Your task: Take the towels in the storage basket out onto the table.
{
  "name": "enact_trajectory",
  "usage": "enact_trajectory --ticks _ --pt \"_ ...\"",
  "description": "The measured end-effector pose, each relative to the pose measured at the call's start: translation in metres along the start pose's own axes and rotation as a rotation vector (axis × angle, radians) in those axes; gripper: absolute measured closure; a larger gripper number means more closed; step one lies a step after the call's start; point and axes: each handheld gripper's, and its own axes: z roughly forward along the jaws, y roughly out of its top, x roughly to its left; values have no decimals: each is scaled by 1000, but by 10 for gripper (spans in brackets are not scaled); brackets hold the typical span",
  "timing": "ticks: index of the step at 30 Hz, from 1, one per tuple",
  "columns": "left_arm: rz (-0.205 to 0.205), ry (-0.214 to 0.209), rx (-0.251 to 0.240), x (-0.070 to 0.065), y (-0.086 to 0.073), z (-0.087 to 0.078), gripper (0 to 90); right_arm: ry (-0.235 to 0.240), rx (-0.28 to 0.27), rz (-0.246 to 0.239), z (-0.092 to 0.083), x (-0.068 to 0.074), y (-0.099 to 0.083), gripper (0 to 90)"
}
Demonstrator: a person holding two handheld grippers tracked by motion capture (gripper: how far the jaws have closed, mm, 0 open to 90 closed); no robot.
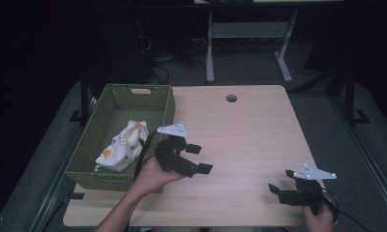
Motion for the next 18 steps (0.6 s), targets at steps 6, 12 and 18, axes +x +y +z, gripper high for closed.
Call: enact_trajectory --ticks 6,12,18 --pt "-11 1 -3 5 2 -13 149 1 6 4 2 -1 0 140" --pt "-24 3 -15 11 1 -25 151 4 14 0 4 -1 -1 140" --pt "-34 18 -9 20 -1 -36 151 9 18 3 4 -2 -1 140"
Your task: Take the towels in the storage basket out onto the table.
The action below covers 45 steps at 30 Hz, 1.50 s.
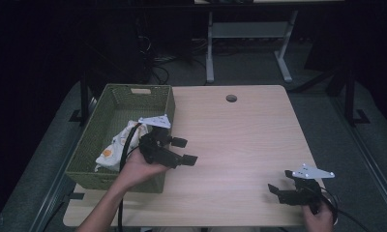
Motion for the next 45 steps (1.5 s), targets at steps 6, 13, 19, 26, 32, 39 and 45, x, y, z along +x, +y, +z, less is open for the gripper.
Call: enact_trajectory --ticks 6,13,19,26,32,39,45 --pt "-19 12 -4 12 -1 -16 161 3 -1 -2 0 0 0 140" --pt "-51 43 -19 29 -3 -41 163 4 -1 -3 -1 0 0 140" --pt "-67 64 -14 41 -9 -53 167 5 5 -10 0 1 0 140" --pt "-111 65 -16 56 -14 -69 197 4 4 -4 0 1 0 140" --pt "-139 92 -25 68 -22 -82 198 -1 -4 -3 -1 1 1 140" --pt "-193 140 -35 86 -35 -100 210 -2 -5 -6 -2 1 1 140" --pt "-231 181 -44 98 -44 -110 219 3 -3 -13 -3 1 1 140"
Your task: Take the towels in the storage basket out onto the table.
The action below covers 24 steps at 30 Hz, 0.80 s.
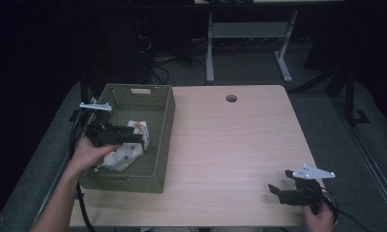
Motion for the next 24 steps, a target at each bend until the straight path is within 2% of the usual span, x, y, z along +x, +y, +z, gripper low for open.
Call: enact_trajectory --ticks 3,5,8,11,12,15,16,22,23,24 --pt "-23 8 -7 4 -2 -1 222 1 -3 0 0 0 0 140" --pt "-41 38 -5 11 -5 -3 223 0 2 -1 0 0 0 140" --pt "-53 39 -3 16 -7 -4 223 2 1 -2 0 0 0 140" --pt "-66 43 19 21 -8 -3 223 2 -2 -1 -1 0 0 140" --pt "-71 58 25 23 -8 -3 223 0 2 4 0 0 0 140" --pt "-79 65 20 25 -8 -4 223 2 2 -3 0 0 -1 140" --pt "-91 90 17 28 -8 -4 223 3 2 -5 0 0 0 140" --pt "-129 122 25 34 -9 -3 229 7 1 -12 0 1 0 140" --pt "-123 152 47 34 -8 1 244 10 0 -12 0 1 0 140" --pt "-123 152 47 34 -8 1 243 10 0 -12 0 1 0 140"
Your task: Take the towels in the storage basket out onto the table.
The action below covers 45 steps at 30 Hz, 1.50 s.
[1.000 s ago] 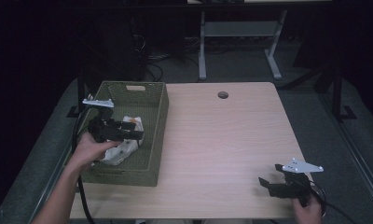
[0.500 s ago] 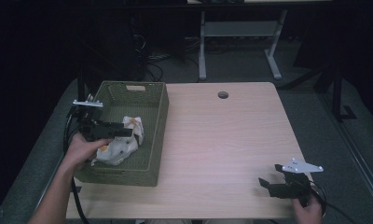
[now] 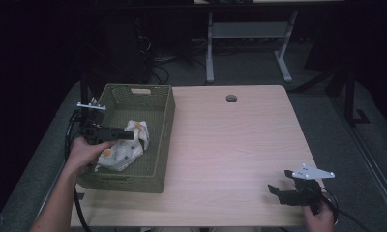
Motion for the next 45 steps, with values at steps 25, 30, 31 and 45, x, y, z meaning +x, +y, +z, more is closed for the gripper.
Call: enact_trajectory --ticks 25,30,31,45 --pt "-77 147 96 16 0 12 280 10 12 -19 2 4 1 140" --pt "-77 209 158 17 0 20 358 11 10 -20 1 5 1 140" --pt "-76 240 176 16 0 22 358 11 10 -20 1 5 1 140" --pt "-57 307 271 17 0 43 670 28 16 -35 0 6 1 140"
